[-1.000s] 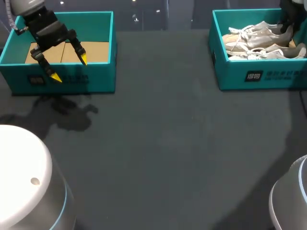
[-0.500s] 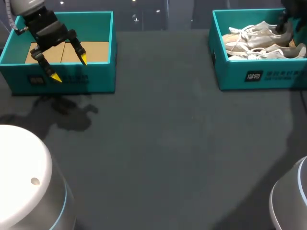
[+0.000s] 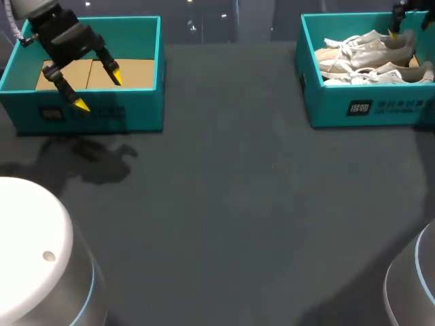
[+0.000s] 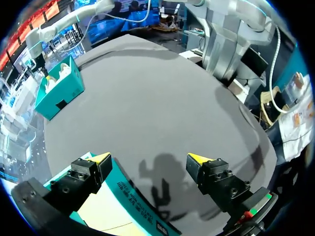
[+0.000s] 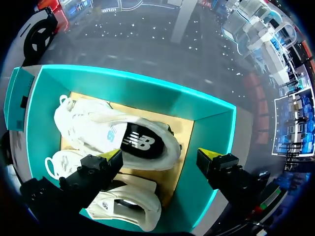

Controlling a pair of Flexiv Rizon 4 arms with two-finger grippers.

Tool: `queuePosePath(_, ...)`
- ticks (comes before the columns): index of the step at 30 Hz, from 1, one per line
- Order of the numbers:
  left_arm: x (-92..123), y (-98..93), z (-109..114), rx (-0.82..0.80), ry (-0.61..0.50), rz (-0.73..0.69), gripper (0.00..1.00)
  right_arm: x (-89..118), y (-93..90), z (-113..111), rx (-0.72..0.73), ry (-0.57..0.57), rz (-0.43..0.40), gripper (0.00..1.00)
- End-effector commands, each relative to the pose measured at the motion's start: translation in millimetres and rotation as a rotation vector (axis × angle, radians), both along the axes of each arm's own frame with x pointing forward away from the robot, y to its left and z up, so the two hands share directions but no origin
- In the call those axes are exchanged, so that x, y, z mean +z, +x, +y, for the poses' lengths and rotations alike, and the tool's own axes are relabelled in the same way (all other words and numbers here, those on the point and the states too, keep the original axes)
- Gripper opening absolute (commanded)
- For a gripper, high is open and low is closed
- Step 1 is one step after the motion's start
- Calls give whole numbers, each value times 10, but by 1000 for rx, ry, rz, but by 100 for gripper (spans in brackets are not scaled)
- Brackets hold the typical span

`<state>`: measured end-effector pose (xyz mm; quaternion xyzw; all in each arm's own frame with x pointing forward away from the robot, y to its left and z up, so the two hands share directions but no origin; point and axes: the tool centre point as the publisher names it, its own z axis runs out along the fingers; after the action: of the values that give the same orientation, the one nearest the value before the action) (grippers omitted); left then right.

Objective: Take the shoe out of the shoebox, open the shoe tongue, remove and reinsert the insole, then place the shoe into the shoebox

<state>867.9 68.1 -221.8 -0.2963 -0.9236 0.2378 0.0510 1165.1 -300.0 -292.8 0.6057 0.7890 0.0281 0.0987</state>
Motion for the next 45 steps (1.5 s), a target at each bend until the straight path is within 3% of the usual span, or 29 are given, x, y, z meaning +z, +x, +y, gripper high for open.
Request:
queuePosePath(1, 108, -72, 44, 73, 4, -2, 100, 267, -281, 87, 4, -8, -29, 100)
queuePosePath(10, 267, 44, 138, 477, 166, 11, 100, 529, -515, 294, 18, -8, -26, 100)
queuePosePath(14, 313, 111, 261, 692, 188, 49, 100, 644, -637, 391, 5, -10, -18, 100)
queuePosePath(16, 390, 98, 344, 833, 230, -198, 100, 701, -694, 447, 13, -4, -19, 100)
queuePosePath(31, 390, 98, 344, 833, 230, -198, 100, 701, -694, 447, 13, -4, -19, 100)
queuePosePath(45, 444, 439, 607, 1320, 420, 148, 100, 861, -1195, 575, -106, -15, -51, 100)
